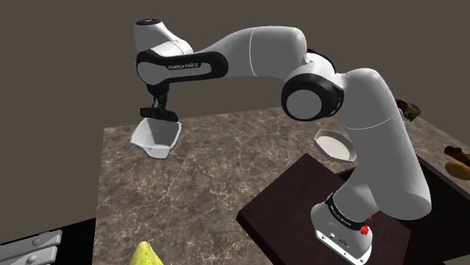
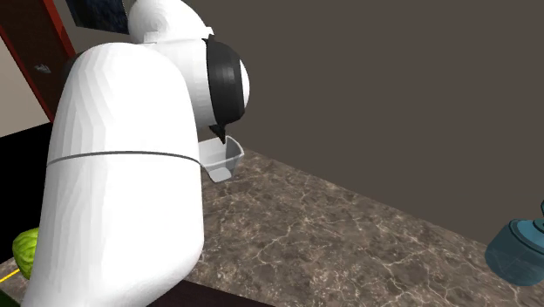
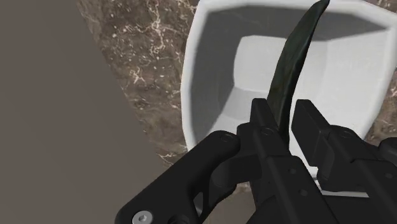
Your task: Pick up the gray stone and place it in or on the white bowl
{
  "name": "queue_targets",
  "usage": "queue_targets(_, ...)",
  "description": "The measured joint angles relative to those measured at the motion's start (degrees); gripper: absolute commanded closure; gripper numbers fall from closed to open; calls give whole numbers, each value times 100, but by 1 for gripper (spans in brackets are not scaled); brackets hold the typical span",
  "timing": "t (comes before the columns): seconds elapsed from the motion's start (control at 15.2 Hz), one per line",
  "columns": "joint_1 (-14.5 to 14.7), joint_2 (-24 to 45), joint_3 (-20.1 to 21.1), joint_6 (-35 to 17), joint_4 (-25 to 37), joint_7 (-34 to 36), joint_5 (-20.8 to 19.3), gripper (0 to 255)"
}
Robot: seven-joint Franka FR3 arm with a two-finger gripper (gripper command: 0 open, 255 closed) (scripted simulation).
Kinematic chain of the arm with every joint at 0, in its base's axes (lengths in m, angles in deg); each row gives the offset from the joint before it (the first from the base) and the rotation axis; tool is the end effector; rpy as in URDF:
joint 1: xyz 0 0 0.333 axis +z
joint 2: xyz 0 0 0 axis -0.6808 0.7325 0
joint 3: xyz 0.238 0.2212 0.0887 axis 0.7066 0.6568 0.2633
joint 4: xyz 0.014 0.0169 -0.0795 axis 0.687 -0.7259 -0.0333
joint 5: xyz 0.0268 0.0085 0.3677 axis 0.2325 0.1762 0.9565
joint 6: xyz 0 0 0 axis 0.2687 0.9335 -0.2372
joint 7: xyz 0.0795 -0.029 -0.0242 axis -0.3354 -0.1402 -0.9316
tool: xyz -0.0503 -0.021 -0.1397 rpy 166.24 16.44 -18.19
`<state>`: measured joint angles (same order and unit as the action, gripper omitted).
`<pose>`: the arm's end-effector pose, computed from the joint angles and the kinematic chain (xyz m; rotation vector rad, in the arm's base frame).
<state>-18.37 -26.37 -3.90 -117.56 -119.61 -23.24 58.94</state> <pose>0.7030 0.2971 0.3012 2.8043 1.2805 0.0268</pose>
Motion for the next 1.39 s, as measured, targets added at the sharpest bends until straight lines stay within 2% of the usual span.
queue_targets(0.13, 63, 211, 11, 61, 262, 75, -3, 255)
queue_targets(0.92, 88, 598, 15, -539, 57, 139, -9, 255)
queue_targets(1.39, 91, 634, 16, -579, 66, 143, -9, 255)
